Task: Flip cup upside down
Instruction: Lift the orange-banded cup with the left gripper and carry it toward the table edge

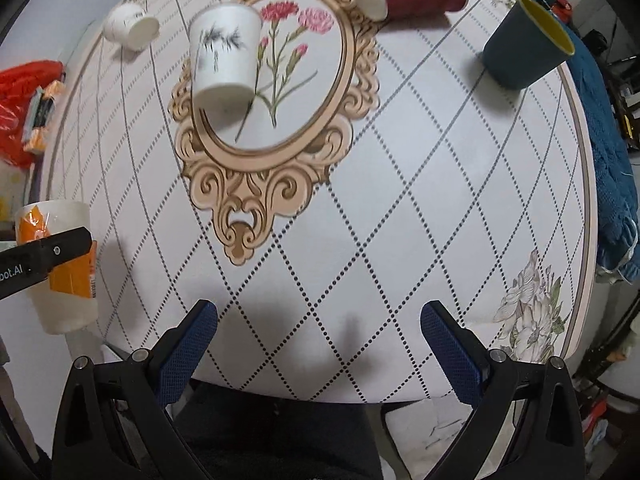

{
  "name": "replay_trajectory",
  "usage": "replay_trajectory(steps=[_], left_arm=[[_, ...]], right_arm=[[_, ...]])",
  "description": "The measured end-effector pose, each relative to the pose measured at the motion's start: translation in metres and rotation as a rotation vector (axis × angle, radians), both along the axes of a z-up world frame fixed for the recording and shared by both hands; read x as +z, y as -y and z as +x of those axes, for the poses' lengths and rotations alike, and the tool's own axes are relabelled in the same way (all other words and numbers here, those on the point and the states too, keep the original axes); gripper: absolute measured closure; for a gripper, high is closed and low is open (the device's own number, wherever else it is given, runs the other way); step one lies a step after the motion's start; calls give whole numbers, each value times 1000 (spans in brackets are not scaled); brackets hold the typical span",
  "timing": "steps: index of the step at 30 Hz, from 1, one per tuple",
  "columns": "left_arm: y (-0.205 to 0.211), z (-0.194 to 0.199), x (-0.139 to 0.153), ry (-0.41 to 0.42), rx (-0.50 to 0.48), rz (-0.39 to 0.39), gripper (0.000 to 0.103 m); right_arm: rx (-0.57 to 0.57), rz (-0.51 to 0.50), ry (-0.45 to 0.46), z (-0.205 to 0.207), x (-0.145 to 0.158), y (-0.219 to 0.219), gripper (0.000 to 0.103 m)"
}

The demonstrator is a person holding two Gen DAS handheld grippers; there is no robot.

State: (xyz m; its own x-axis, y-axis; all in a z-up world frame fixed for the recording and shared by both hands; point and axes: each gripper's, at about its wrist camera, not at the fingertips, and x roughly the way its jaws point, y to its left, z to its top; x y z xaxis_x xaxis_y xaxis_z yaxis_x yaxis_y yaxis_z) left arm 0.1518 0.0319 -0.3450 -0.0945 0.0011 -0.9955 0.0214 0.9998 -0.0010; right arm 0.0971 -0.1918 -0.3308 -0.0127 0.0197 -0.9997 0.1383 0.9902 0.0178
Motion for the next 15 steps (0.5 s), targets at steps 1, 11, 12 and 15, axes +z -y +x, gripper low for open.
replay_trajectory(steps=[1, 11, 12, 15], left_arm=[[0, 1, -4, -7, -3, -1, 32], [14, 13, -36, -52, -69, -24, 32], [16, 14, -39, -56, -76, -22, 32], [20, 13, -47, -62, -99, -19, 32]], right_arm=[[-1, -3, -8, 1, -3, 1, 0], [-69, -42, -49, 0, -24, 11, 0], [-77, -45, -52, 0, -24, 13, 0], [-92, -52, -55, 0, -27, 16, 0]])
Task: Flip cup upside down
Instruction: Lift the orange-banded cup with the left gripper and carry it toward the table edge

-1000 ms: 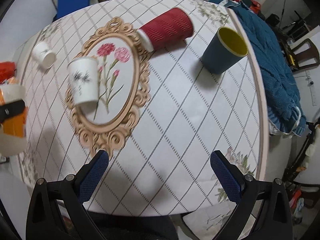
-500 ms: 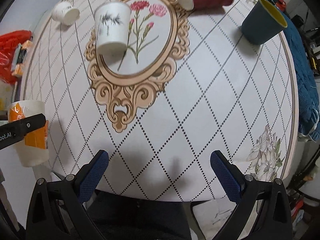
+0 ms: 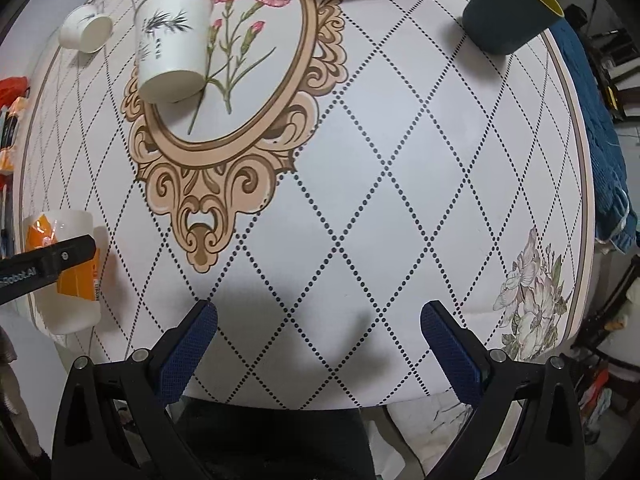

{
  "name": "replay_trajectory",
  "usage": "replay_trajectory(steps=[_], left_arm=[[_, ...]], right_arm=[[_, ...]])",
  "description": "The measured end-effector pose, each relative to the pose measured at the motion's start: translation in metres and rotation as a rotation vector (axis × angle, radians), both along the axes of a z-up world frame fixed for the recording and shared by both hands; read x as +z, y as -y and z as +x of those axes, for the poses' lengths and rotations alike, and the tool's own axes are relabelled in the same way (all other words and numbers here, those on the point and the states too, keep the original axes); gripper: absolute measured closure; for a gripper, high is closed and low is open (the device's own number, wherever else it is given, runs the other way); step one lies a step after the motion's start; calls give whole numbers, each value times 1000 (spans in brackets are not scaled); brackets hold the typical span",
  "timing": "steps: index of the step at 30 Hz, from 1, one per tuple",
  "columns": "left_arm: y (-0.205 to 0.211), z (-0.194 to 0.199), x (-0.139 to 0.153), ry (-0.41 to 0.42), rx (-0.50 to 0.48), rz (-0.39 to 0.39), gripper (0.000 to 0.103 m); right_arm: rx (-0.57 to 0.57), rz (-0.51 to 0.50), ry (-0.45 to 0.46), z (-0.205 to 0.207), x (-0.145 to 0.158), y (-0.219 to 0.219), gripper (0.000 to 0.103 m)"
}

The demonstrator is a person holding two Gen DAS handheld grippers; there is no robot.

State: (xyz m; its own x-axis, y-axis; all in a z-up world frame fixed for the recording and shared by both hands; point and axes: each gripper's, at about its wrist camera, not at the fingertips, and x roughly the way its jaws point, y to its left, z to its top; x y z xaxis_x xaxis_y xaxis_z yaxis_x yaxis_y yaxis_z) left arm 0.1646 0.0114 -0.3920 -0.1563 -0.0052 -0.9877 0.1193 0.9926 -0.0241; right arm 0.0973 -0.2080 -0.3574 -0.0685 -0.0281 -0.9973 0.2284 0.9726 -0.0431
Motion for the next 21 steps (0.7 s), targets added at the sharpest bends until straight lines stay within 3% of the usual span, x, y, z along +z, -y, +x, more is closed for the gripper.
replay_trajectory(steps=[13, 14, 17, 21], left_arm=[[6, -8, -17, 3, -50, 0, 30], [7, -9, -16, 5, -54, 0, 29], [8, 6, -15, 13, -61, -2, 13], [15, 18, -13, 22, -56, -2, 11]], right_arm=[[-32, -15, 6, 18, 1, 12, 0], [-33, -14, 8, 19, 2, 13, 0], [-33, -15, 12, 20, 3, 21, 0], [-35, -22, 19, 26, 7, 25, 0]])
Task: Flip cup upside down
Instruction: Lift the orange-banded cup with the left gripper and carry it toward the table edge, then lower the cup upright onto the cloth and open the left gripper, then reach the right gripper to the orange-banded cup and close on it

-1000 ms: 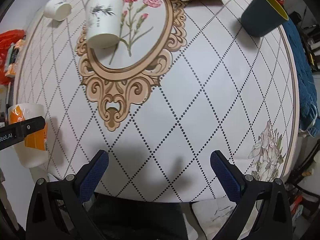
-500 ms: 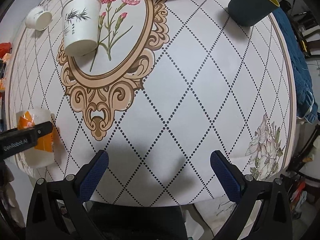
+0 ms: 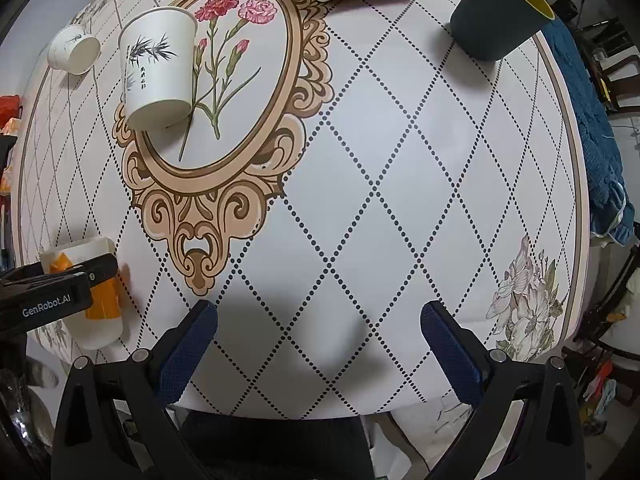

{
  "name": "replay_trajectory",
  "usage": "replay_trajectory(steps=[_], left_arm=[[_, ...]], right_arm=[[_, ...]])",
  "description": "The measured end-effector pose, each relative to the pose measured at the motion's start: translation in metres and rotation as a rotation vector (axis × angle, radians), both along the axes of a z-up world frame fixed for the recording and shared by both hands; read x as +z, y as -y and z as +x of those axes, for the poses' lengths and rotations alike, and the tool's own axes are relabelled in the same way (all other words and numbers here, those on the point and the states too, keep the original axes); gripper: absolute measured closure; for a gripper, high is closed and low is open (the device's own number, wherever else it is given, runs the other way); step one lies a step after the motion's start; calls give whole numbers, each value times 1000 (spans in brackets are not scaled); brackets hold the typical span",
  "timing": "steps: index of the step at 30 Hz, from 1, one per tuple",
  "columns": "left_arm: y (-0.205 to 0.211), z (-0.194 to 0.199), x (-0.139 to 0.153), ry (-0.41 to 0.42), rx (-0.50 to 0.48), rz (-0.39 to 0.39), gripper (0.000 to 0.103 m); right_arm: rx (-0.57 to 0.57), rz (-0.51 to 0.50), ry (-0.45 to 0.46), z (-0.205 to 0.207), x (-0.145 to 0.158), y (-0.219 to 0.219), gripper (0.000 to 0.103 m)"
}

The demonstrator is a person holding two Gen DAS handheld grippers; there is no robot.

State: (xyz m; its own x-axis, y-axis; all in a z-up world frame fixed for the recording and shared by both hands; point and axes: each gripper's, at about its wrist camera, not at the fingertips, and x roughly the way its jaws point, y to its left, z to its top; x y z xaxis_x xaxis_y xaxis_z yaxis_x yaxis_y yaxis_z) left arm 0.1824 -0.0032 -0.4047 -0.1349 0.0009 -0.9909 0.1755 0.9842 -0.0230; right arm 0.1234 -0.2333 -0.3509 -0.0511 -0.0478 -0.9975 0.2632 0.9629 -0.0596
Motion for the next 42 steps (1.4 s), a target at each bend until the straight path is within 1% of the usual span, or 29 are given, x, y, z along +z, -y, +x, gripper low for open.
replay_trajectory(steps=[6, 13, 17, 20, 23, 27, 30, 33, 36, 37, 42], left_arm=[[1, 4, 5, 15, 8, 0, 11], [-2, 1, 23, 38, 17, -6, 11], [-6, 1, 46, 76, 25, -14, 11], [-14, -5, 74, 133, 35, -15, 11], [-27, -21, 105, 197, 43, 4, 11], [-47, -48, 123, 246, 66, 30, 11], [-65, -67, 129, 256, 84, 43, 11], [-83, -81, 139, 269, 108, 38, 11], [-100, -89, 140, 278, 121, 37, 11], [-103, -90, 140, 268, 94, 11, 11], [-126, -97, 141, 277, 104, -6, 11]], right_arm=[[0, -4, 13, -3, 6, -3, 0], [-3, -11, 27, -7, 11, -6, 0], [0, -10, 42, -9, 21, -8, 0], [10, 1, 60, -14, 32, -12, 0], [26, 19, 84, -21, 44, -26, 0], [60, 53, 116, -36, 58, -47, 0], [91, 82, 139, -47, 71, -64, 0], [122, 103, 155, -57, 82, -82, 0], [142, 112, 167, -66, 92, -103, 0], [142, 116, 170, -68, 95, -108, 0], [138, 123, 187, -74, 106, -138, 0]])
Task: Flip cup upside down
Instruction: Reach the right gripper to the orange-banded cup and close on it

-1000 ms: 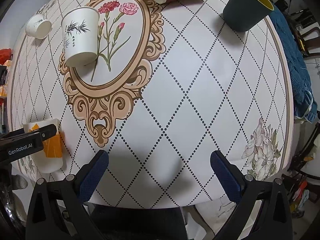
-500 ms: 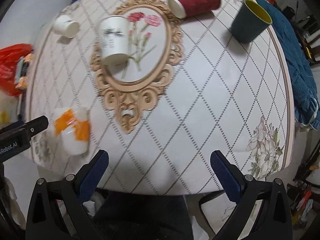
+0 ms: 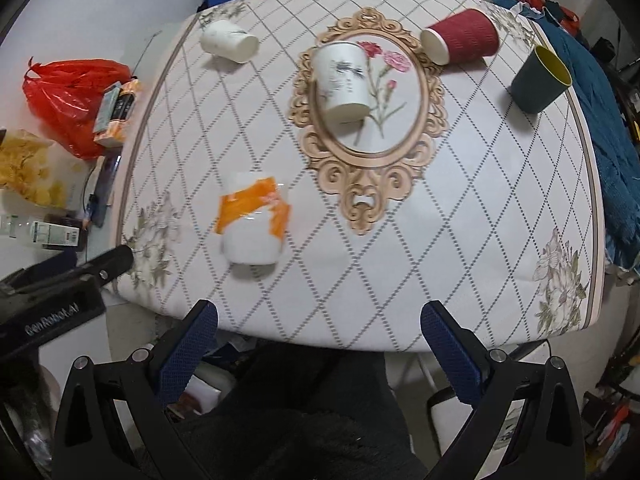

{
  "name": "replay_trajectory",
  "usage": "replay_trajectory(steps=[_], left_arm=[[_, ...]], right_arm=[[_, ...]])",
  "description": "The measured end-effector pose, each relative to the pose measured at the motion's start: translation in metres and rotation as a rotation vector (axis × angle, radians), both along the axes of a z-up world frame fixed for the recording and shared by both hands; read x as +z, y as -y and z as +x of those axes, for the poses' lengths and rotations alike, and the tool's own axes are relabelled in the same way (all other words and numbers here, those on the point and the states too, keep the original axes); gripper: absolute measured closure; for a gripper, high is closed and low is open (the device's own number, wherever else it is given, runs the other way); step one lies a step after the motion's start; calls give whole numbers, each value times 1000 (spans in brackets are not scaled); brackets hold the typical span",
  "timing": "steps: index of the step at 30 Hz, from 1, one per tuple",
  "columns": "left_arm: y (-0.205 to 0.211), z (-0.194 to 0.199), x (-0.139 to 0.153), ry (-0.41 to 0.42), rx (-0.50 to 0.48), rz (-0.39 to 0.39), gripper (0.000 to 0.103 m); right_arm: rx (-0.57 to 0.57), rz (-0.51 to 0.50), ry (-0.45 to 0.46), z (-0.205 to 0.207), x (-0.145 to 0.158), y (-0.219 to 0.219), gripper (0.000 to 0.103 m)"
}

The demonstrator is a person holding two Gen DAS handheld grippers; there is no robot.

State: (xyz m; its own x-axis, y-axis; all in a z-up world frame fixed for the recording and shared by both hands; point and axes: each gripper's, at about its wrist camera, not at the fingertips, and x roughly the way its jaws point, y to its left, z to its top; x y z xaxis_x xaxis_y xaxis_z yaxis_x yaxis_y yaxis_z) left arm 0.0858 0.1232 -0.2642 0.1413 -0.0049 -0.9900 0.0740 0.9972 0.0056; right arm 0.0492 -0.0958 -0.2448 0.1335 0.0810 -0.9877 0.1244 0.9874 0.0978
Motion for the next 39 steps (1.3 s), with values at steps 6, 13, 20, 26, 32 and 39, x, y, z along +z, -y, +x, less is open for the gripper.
replay_trajectory(steps=[6, 13, 20, 26, 32, 39], left_arm=[[-25, -4, -3, 22, 17, -10, 11], [-49, -2, -10, 22, 67, -4, 9], [-64, 4, -18, 31, 131, 18, 8], [-70, 6, -31, 19, 200, 38, 8], [-76, 5, -48, -16, 269, 40, 8], [-82, 1, -64, -45, 326, 54, 8]], right_arm=[[1, -13, 22, 4, 9, -28, 0], [45, 4, 12, 20, 7, -45, 0], [215, -41, 12, 45, 7, -62, 0], [576, -209, 21, 64, 3, -90, 0], [906, -386, -23, 72, -20, -114, 0], [1342, -596, -2, 46, -50, -138, 0]])
